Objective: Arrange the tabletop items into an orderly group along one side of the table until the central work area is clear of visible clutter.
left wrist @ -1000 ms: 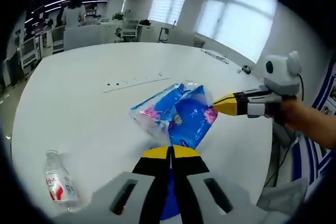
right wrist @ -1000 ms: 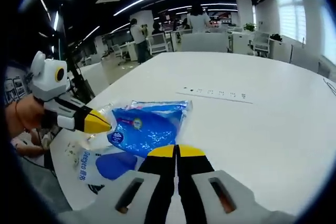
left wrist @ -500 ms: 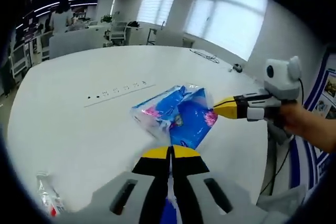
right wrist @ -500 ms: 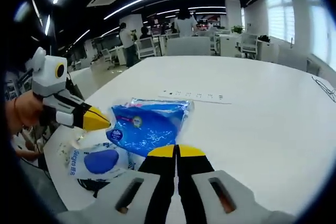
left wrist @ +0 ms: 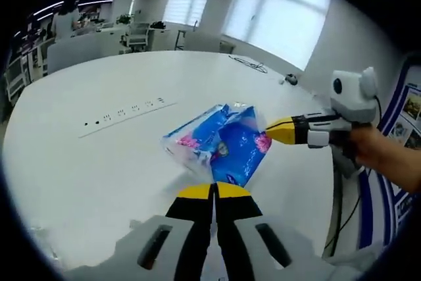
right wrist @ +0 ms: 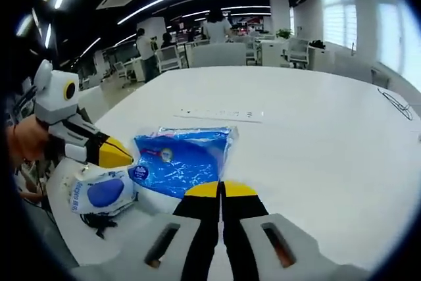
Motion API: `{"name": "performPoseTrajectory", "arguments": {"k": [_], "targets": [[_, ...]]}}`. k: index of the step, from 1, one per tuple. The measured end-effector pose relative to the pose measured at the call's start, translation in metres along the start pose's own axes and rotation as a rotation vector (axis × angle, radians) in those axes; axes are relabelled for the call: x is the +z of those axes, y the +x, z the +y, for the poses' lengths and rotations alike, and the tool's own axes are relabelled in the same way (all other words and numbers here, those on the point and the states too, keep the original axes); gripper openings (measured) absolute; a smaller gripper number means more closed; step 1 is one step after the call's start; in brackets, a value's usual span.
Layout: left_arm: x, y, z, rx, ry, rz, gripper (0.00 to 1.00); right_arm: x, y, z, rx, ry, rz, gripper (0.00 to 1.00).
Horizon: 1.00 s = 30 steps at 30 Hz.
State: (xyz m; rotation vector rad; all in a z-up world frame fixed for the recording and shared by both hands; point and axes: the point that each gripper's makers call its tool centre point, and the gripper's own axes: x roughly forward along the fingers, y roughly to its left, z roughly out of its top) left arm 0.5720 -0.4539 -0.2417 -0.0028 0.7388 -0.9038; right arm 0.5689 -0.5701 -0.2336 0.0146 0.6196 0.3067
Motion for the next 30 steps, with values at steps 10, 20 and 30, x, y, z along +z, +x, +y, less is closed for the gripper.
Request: {"name": "performPoseTrajectory", "arguments": {"k": [10, 20, 30], "targets": [[-0.009, 0.032, -0.001, -0.006, -0.022, 0.034, 0.00, -0.018, 0.008, -0.024, -0.020, 0.018, 0.027, 0.00], [-0.024, 0.052, 0.004, -0.009, -0.044, 0.073, 0.00, -0.038, 0.019, -0.034, -0.023, 0.042, 0.055, 0.00], [-0.036, 0.065, 0.008, -0.007, -0.051, 0.105, 0.00, -0.053, 0.029, -0.040, -0.028, 0.069, 0.072, 0.00]]}}
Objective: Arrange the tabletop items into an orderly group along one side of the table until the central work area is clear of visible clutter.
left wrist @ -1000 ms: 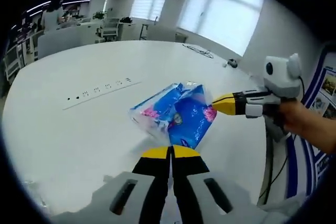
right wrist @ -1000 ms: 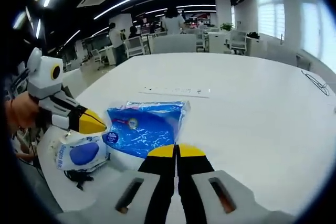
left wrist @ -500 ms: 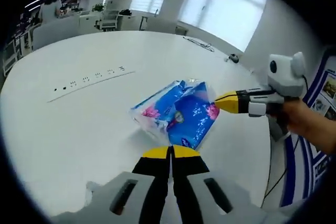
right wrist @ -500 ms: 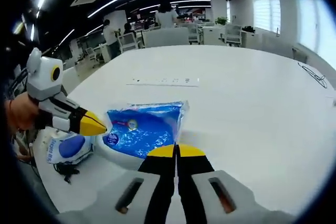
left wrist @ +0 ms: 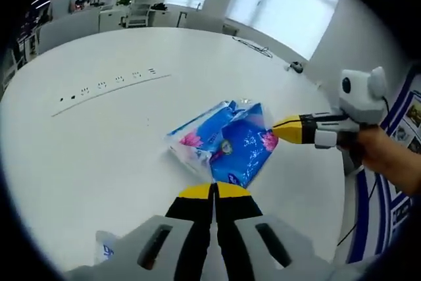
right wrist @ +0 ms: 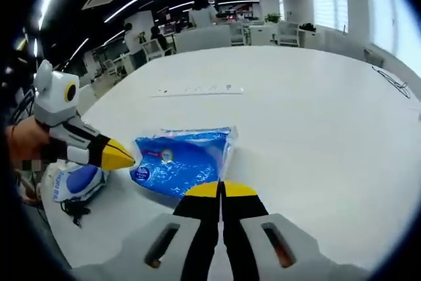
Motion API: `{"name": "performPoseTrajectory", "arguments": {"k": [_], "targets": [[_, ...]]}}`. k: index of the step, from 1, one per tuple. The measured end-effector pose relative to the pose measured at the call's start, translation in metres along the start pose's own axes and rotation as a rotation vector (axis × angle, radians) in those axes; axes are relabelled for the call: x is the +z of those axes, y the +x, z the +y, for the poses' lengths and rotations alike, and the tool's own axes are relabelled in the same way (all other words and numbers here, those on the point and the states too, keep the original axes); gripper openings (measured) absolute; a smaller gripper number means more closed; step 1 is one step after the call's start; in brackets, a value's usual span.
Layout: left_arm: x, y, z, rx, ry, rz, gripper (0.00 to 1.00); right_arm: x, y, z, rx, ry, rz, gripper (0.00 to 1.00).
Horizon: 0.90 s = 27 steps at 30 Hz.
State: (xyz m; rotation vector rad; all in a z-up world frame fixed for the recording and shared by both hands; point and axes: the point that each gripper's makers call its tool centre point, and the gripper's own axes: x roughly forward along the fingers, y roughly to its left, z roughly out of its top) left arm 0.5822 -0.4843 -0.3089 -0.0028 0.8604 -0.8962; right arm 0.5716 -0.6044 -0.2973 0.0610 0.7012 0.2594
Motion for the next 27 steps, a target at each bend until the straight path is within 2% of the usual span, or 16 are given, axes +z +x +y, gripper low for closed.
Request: {"name": "performPoseTrajectory", "arguments": {"k": [14, 23, 27], "targets": [[-0.014, 0.009, 0.002, 0.010, 0.011, 0.047, 0.00, -0.016, 0.007, -0.002, -0.002, 0.016, 0.030, 0.00], [-0.016, 0.010, 0.002, 0.012, 0.015, 0.057, 0.00, -0.021, 0.008, -0.001, -0.003, 0.029, 0.036, 0.00], [-0.018, 0.011, 0.002, 0.014, 0.029, 0.064, 0.03, -0.023, 0.008, -0.002, -0.007, 0.034, 0.038, 0.00]]}}
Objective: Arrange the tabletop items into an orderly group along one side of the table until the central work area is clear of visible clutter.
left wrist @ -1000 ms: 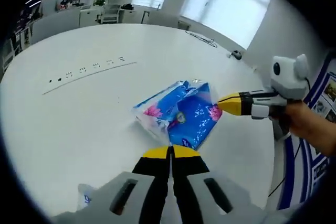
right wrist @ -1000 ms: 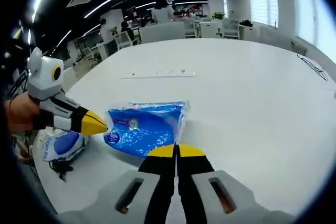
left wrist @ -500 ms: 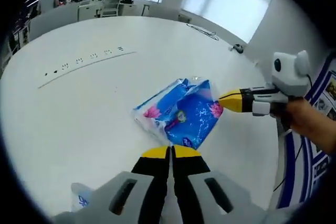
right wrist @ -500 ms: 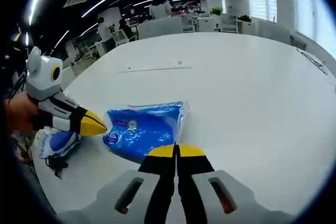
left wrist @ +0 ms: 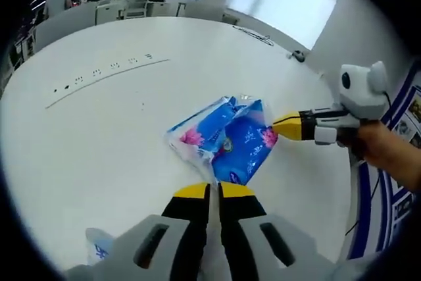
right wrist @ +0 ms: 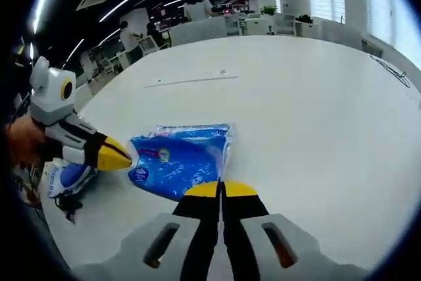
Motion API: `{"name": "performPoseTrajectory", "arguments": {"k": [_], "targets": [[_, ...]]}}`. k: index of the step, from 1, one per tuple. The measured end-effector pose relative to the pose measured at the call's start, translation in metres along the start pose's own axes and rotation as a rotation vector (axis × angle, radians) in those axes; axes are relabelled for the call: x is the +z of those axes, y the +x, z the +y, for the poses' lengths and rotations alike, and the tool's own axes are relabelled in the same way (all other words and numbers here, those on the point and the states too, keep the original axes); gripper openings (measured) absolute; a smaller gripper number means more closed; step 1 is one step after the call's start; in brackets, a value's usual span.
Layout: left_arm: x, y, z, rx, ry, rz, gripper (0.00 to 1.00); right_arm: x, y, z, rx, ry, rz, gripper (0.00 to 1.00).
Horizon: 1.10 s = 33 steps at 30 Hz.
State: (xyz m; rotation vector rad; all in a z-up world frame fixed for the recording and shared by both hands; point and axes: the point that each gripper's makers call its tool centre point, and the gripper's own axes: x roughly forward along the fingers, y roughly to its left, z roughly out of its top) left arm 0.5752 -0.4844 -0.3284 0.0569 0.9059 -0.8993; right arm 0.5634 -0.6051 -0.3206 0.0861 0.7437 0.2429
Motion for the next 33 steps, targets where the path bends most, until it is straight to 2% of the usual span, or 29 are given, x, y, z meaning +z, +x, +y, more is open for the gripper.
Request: {"name": "performPoseTrajectory", "arguments": {"k": [6, 14, 18, 25, 33], "targets": [[-0.001, -0.001, 0.003, 0.016, 0.007, 0.005, 0.11, -0.001, -0.002, -0.002, -0.008, 0.007, -0.005, 0.03], [0.001, -0.003, 0.000, 0.011, 0.005, 0.004, 0.15, -0.001, -0.006, -0.006, -0.018, 0.006, -0.006, 0.07], [0.004, -0.006, -0.001, 0.012, 0.010, 0.000, 0.17, 0.002, -0.009, -0.006, -0.014, 0.015, -0.013, 0.11], [0.007, -0.010, 0.001, 0.022, 0.019, -0.005, 0.28, 0.007, -0.013, -0.005, -0.016, 0.015, -0.021, 0.15], [0.012, -0.018, 0.003, 0.026, 0.012, -0.024, 0.32, 0.014, -0.017, -0.001, -0.007, 0.018, -0.034, 0.22]]}}
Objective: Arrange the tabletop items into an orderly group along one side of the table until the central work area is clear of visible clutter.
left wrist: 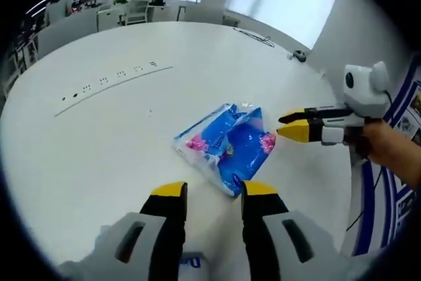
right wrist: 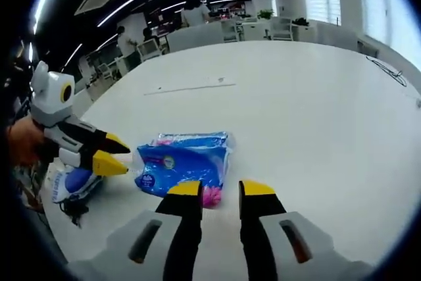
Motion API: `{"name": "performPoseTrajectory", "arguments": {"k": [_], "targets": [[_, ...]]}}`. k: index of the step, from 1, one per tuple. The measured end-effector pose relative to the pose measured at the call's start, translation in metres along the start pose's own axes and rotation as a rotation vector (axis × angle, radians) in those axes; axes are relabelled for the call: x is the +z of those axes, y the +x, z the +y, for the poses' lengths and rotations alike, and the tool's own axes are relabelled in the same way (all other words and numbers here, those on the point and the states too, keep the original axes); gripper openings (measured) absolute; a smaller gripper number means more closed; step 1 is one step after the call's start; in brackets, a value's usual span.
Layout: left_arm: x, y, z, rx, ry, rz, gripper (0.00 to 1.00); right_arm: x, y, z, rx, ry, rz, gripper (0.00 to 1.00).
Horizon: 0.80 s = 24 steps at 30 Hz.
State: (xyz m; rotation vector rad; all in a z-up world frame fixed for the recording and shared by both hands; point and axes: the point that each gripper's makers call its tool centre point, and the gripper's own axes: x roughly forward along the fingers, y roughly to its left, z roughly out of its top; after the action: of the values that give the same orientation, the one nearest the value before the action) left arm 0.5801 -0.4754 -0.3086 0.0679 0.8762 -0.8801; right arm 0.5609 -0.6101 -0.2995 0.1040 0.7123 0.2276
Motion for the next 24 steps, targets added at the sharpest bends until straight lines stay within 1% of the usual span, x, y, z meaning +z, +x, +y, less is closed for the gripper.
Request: {"name": "performPoseTrajectory", "arguments": {"k": [9, 14, 17, 19, 24], "targets": [[0.008, -0.013, 0.005, 0.009, -0.009, -0.028, 0.37, 0.010, -0.005, 0.007, 0.010, -0.004, -0.014, 0.29], [0.009, -0.024, 0.013, 0.028, -0.017, -0.040, 0.40, 0.016, -0.010, 0.014, 0.022, -0.011, -0.023, 0.33], [0.012, -0.029, 0.015, 0.036, -0.018, -0.051, 0.41, 0.019, -0.012, 0.020, 0.035, -0.010, -0.028, 0.37], [0.014, -0.033, 0.016, 0.041, -0.018, -0.058, 0.42, 0.020, -0.013, 0.024, 0.040, -0.018, -0.023, 0.38], [0.016, -0.041, 0.018, 0.047, -0.025, -0.071, 0.45, 0.024, -0.017, 0.032, 0.057, -0.021, -0.036, 0.41]]}}
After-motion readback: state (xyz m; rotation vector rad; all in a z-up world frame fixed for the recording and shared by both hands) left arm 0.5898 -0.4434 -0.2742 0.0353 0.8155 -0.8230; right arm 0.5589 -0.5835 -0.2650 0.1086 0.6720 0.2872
